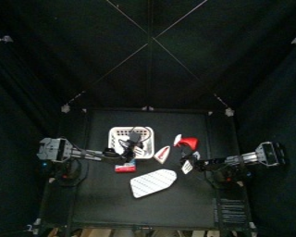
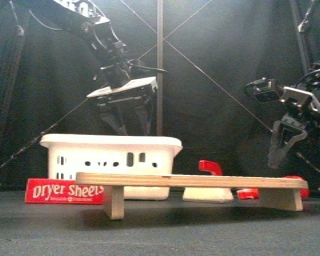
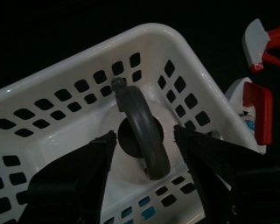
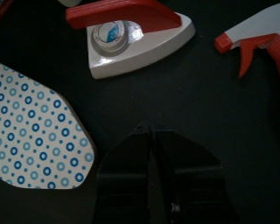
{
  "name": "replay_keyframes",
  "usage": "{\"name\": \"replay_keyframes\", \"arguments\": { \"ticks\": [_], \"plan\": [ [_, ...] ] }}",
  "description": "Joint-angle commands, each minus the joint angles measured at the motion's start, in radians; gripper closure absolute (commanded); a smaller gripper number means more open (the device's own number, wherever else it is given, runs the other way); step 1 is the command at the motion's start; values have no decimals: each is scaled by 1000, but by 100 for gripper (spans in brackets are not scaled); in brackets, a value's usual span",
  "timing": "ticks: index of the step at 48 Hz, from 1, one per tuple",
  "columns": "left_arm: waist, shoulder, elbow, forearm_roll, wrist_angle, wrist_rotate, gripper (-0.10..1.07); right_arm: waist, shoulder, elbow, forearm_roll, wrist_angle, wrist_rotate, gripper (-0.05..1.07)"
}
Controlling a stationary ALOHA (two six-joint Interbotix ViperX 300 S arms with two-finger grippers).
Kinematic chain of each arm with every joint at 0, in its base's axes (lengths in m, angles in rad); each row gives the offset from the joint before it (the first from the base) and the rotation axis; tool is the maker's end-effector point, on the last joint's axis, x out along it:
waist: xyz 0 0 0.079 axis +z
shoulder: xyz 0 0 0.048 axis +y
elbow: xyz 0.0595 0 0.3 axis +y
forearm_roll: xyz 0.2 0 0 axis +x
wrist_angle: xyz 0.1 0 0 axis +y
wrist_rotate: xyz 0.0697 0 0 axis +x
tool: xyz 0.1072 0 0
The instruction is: Grab kettle
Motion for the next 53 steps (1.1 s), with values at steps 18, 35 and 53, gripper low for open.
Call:
{"name": "replay_keyframes", "arguments": {
  "ticks": [18,35,53],
  "plan": [
    [51,81,-81,-23,6,3,11,-8,-3,-14,-6,-3,0,66],
    [51,74,-64,-44,14,6,34,-8,-2,-12,-5,-3,0,66],
    [41,-26,-66,-38,66,81,36,-8,-2,-12,-5,-3,0,66]
  ]
}}
